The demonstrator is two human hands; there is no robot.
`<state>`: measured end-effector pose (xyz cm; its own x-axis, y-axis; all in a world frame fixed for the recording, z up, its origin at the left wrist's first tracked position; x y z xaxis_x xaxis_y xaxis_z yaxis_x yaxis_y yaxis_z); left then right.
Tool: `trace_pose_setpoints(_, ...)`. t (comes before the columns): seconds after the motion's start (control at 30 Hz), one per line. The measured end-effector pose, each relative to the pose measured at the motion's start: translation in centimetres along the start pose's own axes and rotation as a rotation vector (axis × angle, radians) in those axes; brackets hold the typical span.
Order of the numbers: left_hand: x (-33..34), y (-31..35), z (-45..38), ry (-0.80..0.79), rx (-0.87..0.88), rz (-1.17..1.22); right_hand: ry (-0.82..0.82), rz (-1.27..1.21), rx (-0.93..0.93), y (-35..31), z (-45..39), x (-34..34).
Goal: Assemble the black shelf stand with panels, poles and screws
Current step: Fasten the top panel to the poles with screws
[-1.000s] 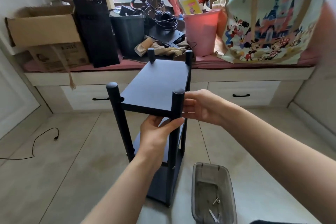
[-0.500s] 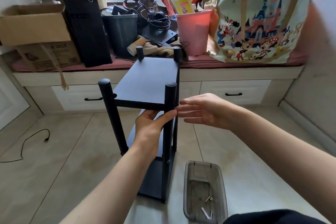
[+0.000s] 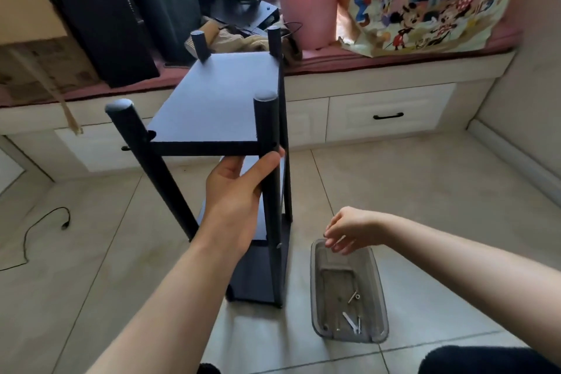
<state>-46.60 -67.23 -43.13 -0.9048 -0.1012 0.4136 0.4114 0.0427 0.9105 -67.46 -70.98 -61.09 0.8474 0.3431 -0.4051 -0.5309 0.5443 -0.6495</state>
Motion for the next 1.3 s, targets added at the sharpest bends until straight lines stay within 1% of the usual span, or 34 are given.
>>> trace_pose_setpoints(0.1,0.2,-0.1,-0.2,-0.003,-0.003,0.000,0.021,0.129,0.072,3.4,-2.9,2.1)
trace_pose_setpoints(0.17,0.2,-0.2,-0.3,-0.003,-0.008,0.010,0.048,0.247,0.084,5.5,-4.7,3.5)
trace_pose_setpoints(0.33,0.1,-0.1,-0.4,-0.035,-0.010,0.002,0.138,0.722,-0.015,9.7,-8.1,6.7)
trace_pose_setpoints(0.4,0.1,0.1,-0.4,-0.063,-0.002,-0.009,0.134,0.807,-0.023,11.9,-9.3,7.7)
trace_pose_setpoints(0.53,0.1,0.0,-0.4,-0.066,0.000,-0.041,0.129,0.855,-0.022,15.5,-11.2,8.5)
trace_pose_setpoints(0.73,0.4,-0.2,-0.4,-0.083,-0.016,-0.035,0.093,1.017,-0.037,18.0,-11.8,9.6)
trace_pose_setpoints(0.97,0.7,-0.3,-0.3,-0.103,-0.006,-0.051,0.133,1.118,-0.098,18.7,-12.4,10.0)
trace_pose_setpoints(1.3,0.5,-0.7,-0.7,-0.122,-0.013,-0.050,0.133,1.134,-0.134,17.7,-12.1,9.7)
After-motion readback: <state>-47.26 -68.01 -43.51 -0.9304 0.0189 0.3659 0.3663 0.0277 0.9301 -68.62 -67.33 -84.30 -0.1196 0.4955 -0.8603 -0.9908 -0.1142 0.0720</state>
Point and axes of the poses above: each hand's wrist, its own z-axis away from the middle knuckle, its own x-axis out of the palm, y = z × x, the point moved 6 cm from there along -z, towards the middle knuckle, and after that the axes turned 8 degrees about y, right-handed, at the moved point
